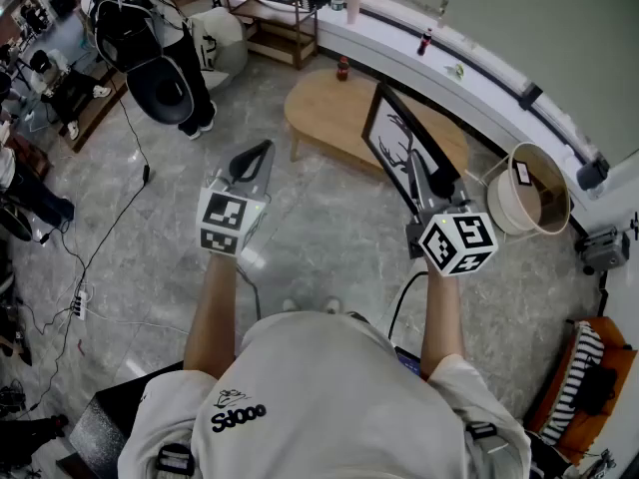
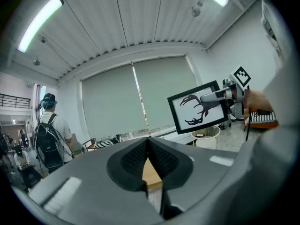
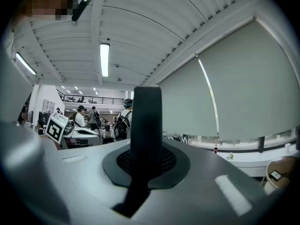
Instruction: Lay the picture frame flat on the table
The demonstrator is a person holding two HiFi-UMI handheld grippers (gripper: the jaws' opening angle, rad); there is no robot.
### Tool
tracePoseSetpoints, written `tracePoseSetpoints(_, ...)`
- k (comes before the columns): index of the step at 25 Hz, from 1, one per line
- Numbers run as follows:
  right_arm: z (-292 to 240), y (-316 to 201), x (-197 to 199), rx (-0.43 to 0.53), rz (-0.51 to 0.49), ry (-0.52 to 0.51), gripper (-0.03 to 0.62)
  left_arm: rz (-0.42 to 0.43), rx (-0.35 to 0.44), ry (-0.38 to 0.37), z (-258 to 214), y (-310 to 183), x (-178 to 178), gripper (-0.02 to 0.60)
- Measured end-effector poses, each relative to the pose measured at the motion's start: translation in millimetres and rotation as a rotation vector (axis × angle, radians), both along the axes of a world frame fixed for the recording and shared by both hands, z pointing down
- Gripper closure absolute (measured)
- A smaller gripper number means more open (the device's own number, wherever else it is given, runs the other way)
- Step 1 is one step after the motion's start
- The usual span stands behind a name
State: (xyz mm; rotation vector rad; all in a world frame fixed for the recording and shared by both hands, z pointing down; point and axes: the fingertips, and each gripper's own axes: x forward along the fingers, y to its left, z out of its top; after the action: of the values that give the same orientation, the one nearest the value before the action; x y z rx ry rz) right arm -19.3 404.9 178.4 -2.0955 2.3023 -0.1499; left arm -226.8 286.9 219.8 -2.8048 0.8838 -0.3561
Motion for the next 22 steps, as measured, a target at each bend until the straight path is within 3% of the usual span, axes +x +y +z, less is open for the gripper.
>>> tracePoseSetpoints(15,5.4,3.4,26.3,0.029,-0.063,-0.027,0.582,-0.031,0.009,-0.005,13.1,13.9,26.2,0.571)
tracePoseSetpoints(22,24.7,-15.4,30.1,0.014,-0.041,-0.014,0.582,-0.013,0.0,0.003,34.8,-1.5,30.3,0.571)
